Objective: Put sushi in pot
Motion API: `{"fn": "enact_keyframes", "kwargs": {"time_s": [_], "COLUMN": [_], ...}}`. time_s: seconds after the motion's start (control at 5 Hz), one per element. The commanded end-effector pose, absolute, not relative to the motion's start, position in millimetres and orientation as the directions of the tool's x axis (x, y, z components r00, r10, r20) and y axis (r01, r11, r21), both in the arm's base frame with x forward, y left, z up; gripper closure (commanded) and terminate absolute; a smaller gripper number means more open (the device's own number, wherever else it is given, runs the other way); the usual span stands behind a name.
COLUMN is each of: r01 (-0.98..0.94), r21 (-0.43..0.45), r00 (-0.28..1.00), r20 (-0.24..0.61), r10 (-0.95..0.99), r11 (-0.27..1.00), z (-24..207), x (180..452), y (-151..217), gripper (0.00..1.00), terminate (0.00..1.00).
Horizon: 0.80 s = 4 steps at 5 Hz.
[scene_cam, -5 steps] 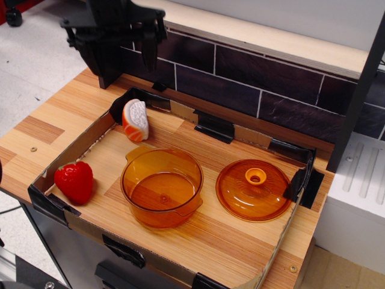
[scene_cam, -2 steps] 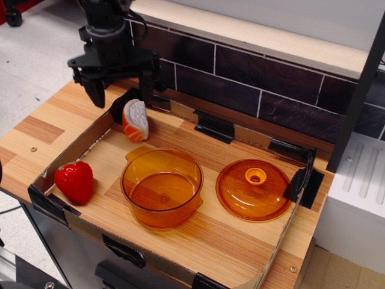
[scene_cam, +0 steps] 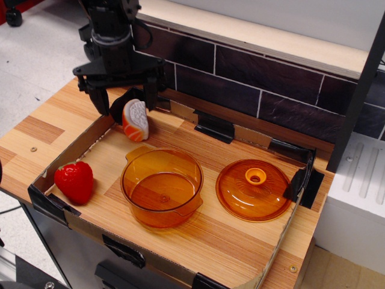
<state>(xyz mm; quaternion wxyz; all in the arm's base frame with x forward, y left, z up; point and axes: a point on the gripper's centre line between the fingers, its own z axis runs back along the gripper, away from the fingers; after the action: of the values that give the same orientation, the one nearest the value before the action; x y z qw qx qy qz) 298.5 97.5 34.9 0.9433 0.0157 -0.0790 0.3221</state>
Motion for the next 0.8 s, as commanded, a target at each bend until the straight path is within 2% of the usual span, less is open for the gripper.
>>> {"fn": "enact_keyframes", "kwargs": {"time_s": [0.0, 0.2, 0.4, 0.6], "r01": [-0.639, -0.635, -0.632, -0.628], "r21": [0.025, 0.019, 0.000, -0.024], "r00": [0.760, 0.761, 0.762, 0.762], "r20": [0.175, 0.189, 0.182, 0.187], "r10": [0.625, 0.620, 0.621, 0.620], "r11": [0.769, 0.773, 0.775, 0.778], "z": [18.5, 19.4, 28.2, 49.9], "x": [310.4, 311.9, 308.6, 303.6], "y": [106.9, 105.7, 103.8, 97.8], "gripper": [0.00, 0.00, 1.00, 1.00], "terminate": [0.00, 0.00, 0.00, 0.00]}}
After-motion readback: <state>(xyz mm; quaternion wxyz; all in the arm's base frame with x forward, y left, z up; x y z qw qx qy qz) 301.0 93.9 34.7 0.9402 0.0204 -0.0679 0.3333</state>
